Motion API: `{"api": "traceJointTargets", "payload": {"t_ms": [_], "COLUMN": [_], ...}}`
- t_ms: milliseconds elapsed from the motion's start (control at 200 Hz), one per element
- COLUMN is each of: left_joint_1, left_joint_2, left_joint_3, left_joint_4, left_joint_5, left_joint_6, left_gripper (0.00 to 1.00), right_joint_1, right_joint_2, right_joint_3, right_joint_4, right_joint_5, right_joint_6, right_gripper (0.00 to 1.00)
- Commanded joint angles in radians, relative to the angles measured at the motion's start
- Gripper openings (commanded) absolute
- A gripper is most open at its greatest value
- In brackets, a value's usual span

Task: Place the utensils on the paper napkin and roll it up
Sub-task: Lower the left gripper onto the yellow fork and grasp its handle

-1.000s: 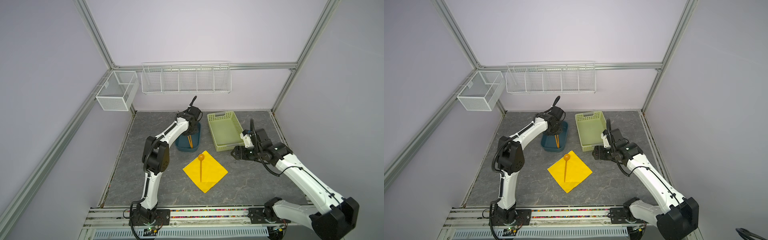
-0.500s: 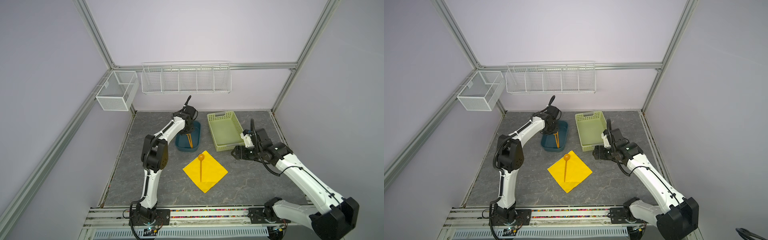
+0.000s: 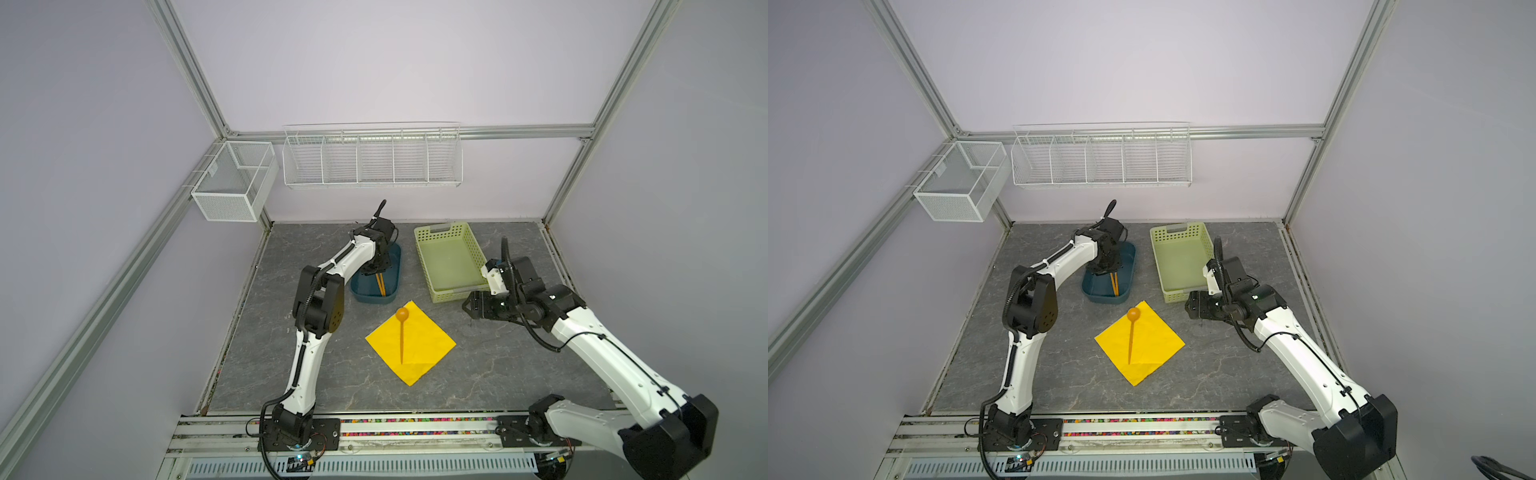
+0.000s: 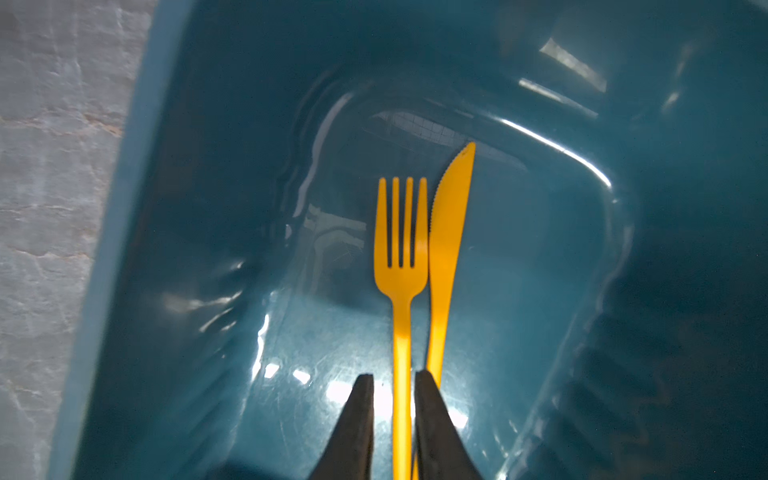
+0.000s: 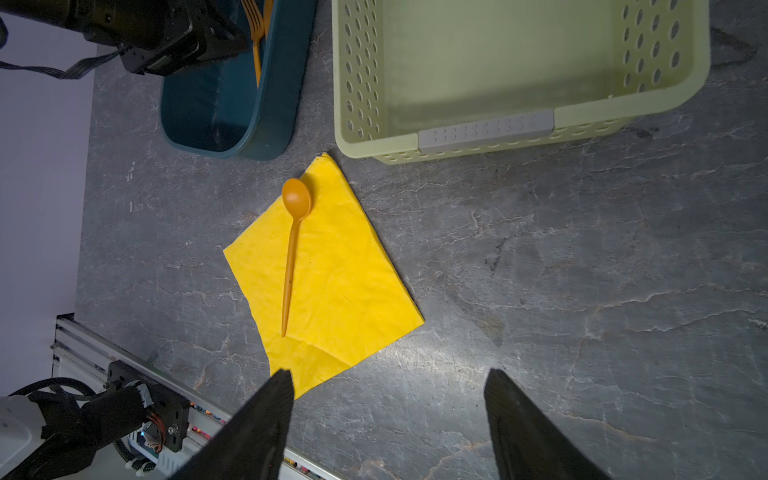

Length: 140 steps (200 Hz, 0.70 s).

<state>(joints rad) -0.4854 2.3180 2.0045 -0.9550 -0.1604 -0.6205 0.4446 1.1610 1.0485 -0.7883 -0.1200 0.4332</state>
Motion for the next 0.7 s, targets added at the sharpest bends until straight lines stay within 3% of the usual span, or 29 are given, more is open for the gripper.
{"api": "traceJointTargets", "payload": {"t_ms": [0, 695], "left_joint_1": [-0.001, -0.001], "left_joint_2": [0.04, 0.12], "left_joint_3": [0.04, 0.097], "left_joint_4": [-0.034, -0.063], "left_joint_5": [0.006, -0.005], "left_joint_6": [-0.014, 0.007], "left_gripper": [0.2, 0.19], "right_joint_1": [-0.007, -0.007], "right_joint_2": [0.008, 0.012], "right_joint_3": [-0.001, -0.001], "right_joint_4": [0.008, -0.002], "right_joint_5": [0.006, -0.006], "right_joint_6": [-0.016, -0.017], "right_gripper": [0.76, 0.77]}}
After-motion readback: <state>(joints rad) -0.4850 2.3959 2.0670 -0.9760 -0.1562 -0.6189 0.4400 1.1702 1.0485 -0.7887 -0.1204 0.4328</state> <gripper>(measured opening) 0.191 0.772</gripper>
